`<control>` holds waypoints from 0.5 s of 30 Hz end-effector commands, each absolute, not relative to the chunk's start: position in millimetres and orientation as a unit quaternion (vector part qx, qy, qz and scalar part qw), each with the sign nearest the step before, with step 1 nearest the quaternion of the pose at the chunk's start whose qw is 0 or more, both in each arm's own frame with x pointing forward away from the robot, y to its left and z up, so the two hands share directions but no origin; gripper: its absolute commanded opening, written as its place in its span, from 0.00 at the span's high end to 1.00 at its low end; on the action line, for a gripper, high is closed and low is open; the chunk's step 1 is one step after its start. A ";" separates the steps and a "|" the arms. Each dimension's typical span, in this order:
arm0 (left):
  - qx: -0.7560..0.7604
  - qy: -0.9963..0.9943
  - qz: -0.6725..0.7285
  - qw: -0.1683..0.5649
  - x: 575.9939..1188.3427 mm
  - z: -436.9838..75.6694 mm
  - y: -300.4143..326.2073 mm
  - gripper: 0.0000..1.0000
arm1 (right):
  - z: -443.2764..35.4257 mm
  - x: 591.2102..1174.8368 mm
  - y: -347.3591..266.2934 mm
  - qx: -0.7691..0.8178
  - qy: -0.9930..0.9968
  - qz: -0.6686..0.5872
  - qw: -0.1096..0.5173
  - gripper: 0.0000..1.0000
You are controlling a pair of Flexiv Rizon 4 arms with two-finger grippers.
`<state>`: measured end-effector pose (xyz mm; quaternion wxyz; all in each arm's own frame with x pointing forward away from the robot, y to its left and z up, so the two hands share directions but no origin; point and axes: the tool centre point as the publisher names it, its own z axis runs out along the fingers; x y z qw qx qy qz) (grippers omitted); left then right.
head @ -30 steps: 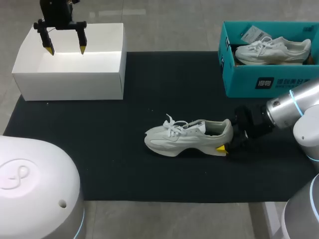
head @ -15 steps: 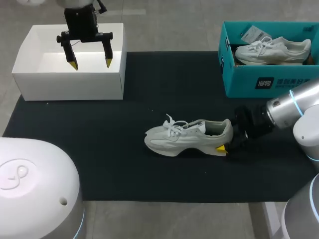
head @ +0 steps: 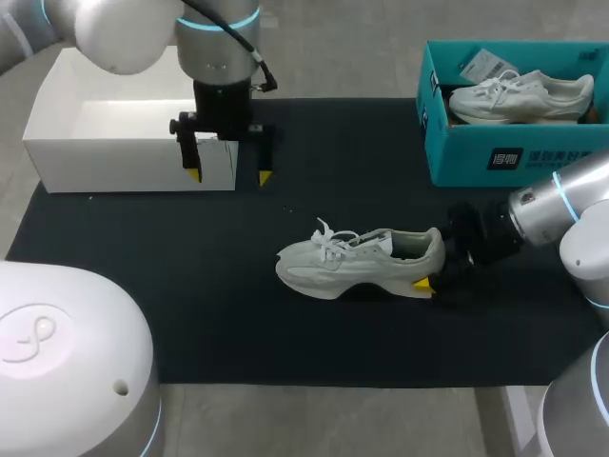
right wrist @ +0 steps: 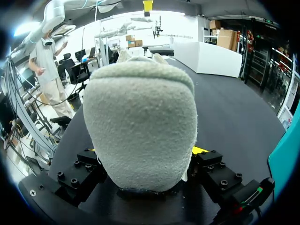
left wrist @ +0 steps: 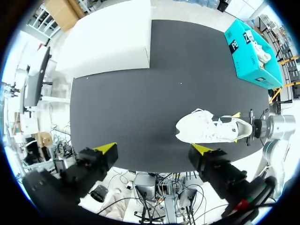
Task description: Take the shoe out of the shoebox, open the shoe tongue, remove and reinsert the insole, then place the shoe into the shoebox
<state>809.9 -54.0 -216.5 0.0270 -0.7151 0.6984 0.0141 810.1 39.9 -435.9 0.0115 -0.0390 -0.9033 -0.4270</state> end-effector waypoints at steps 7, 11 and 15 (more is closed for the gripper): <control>-0.719 0.694 0.029 0.018 804.5 -240.7 -90.7 0.00 | -442.7 812.8 42.9 -0.040 -0.904 -0.426 0.010 1.00; -0.724 0.689 0.029 0.019 800.2 -246.4 -103.4 0.00 | -442.7 812.8 42.9 -0.040 -0.904 -0.426 0.010 1.00; -0.724 0.689 0.032 0.017 798.0 -252.6 -113.7 0.00 | -442.7 812.8 42.9 -0.040 -0.904 -0.426 0.010 1.00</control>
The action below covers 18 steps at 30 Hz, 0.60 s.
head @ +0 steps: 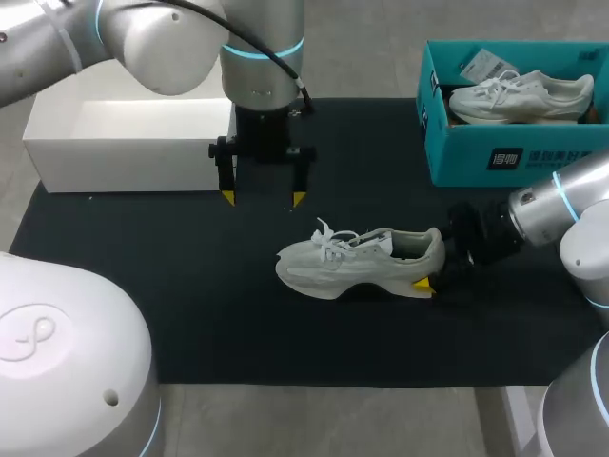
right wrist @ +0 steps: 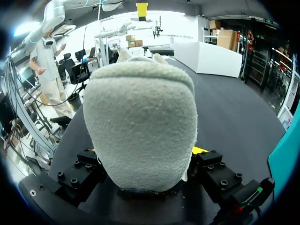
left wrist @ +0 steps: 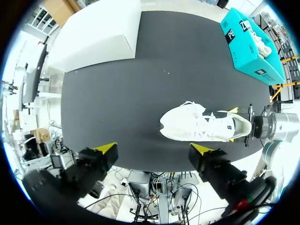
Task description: Take the shoe out of the shoebox, open the shoe tongue, remove and reinsert the insole, then place the shoe into the shoebox
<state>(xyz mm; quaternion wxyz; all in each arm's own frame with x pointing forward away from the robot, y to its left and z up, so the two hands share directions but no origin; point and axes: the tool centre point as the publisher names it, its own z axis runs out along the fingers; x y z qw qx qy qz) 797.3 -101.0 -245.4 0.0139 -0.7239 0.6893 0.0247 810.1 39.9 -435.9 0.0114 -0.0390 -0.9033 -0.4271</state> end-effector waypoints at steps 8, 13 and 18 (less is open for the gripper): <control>-0.749 0.661 0.023 0.022 790.1 -257.9 -123.2 0.00 | -442.7 812.8 42.9 -0.040 -0.904 -0.426 0.010 1.00; -0.774 0.632 0.015 0.032 783.4 -259.8 -126.5 0.00 | -442.7 812.8 42.9 -0.040 -0.904 -0.426 0.010 1.00; -0.788 0.615 0.013 0.032 774.1 -266.5 -134.8 0.00 | -442.7 812.8 42.9 -0.040 -0.904 -0.426 0.010 1.00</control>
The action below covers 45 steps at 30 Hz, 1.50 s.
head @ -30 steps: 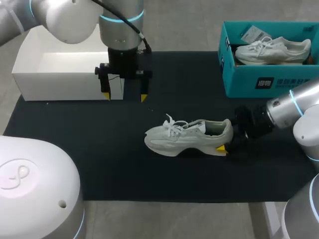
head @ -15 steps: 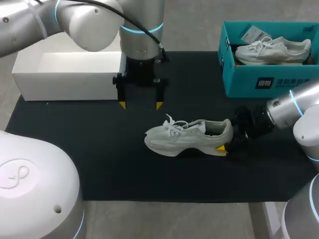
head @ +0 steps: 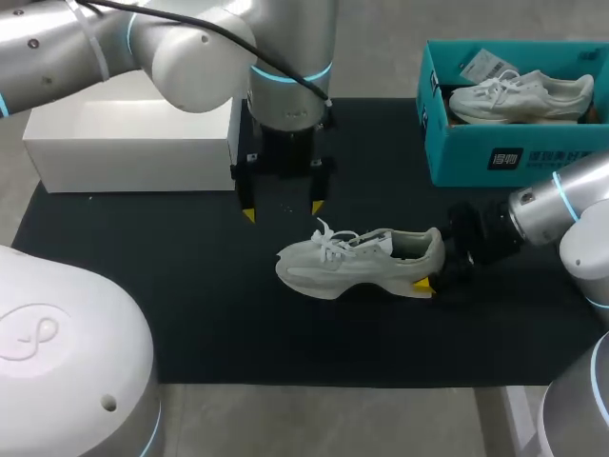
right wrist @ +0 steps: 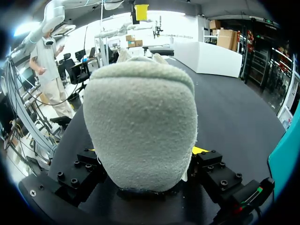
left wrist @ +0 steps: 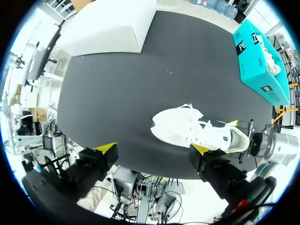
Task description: Take the shoe out of the shoebox, open the shoe tongue, remove and reinsert the insole, then place the shoe into the shoebox
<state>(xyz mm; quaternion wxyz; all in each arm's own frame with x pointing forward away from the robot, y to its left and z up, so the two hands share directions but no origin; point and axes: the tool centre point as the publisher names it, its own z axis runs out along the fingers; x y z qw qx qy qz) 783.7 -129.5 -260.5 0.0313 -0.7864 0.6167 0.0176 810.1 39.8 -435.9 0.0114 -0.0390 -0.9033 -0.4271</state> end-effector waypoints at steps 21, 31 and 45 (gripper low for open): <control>-0.709 0.705 -0.005 0.010 773.2 -302.9 -225.6 0.00 | -442.7 812.8 42.9 -0.040 -0.904 -0.426 0.010 1.00; -0.678 0.734 -0.015 0.012 793.8 -319.3 -260.2 0.00 | -442.7 812.8 42.9 -0.040 -0.904 -0.426 0.010 1.00; -0.666 0.746 0.006 0.032 805.8 -342.9 -275.9 0.00 | -442.7 812.8 42.9 -0.040 -0.904 -0.426 0.010 1.00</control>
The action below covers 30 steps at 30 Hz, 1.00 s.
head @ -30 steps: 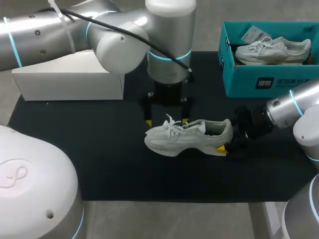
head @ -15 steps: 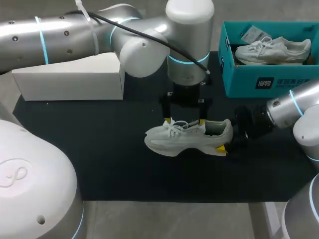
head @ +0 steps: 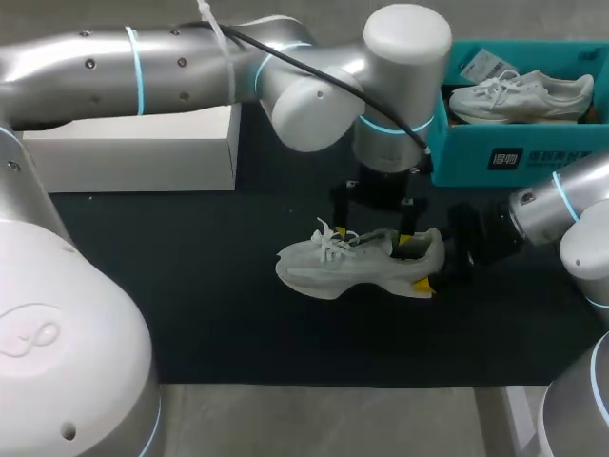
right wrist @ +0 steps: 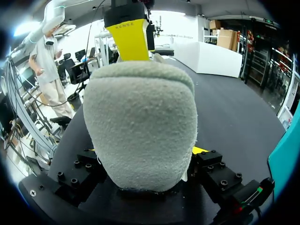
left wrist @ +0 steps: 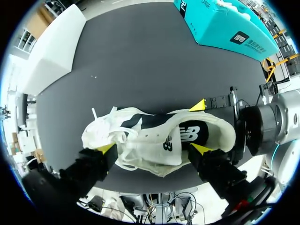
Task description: Take the shoe out of the shoebox, open the shoe tongue, remove and reinsert the insole, then place the shoe into the shoebox
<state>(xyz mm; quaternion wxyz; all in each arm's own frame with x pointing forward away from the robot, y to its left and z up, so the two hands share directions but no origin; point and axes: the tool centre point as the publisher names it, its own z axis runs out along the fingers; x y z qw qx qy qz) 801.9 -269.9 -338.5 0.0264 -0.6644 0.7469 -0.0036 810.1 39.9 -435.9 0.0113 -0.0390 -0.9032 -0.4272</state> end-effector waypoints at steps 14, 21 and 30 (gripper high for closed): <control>-0.682 0.728 0.026 0.062 803.7 -343.3 -251.6 1.00 | -442.7 812.8 42.9 -0.040 -0.904 -0.426 0.010 1.00; -0.696 0.717 0.023 0.036 800.9 -334.2 -238.3 1.00 | -442.7 812.8 42.9 -0.040 -0.904 -0.426 0.010 1.00; -0.720 0.694 0.004 -0.004 799.7 -323.8 -212.7 1.00 | -442.7 812.8 42.9 -0.040 -0.904 -0.426 0.010 1.00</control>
